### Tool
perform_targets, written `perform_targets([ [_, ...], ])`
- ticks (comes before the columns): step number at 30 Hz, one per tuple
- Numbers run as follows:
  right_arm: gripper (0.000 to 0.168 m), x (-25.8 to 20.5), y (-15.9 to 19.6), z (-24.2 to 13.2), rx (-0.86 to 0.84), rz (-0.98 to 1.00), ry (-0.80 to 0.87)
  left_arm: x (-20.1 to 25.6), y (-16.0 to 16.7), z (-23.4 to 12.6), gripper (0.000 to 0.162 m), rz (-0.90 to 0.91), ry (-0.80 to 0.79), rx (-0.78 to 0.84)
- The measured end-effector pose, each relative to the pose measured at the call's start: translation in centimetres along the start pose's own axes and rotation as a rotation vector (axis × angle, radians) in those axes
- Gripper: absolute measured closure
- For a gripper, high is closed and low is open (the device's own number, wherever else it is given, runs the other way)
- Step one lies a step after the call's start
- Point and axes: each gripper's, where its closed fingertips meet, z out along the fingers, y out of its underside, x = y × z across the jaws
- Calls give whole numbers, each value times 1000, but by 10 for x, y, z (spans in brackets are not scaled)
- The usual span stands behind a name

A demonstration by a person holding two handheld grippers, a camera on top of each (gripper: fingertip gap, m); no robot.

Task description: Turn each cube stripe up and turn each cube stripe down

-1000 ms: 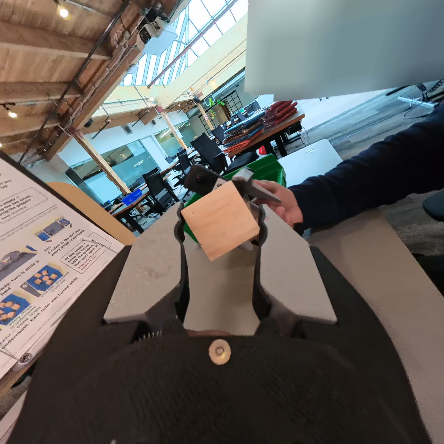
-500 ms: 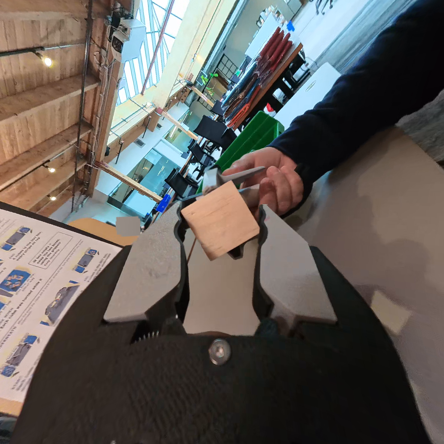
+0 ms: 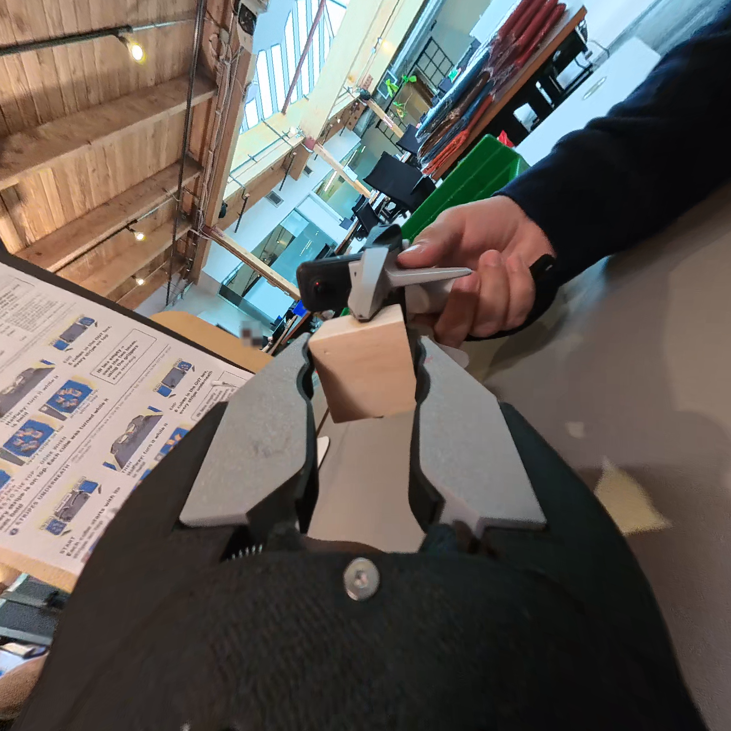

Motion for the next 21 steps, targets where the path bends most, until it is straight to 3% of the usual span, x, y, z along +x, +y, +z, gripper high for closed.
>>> perform_targets([
  [1, 125, -1, -1, 0, 1, -22, 11, -1, 0, -1, 114, -13, -4, 4],
  [6, 125, 6, -4, -3, -7, -151, 118, -3, 9, 0, 118, -37, -6, -25],
  [21, 125, 19, -9, -9, -81, -578, 450, -4, 27, 3, 118, 178, -65, -73],
])
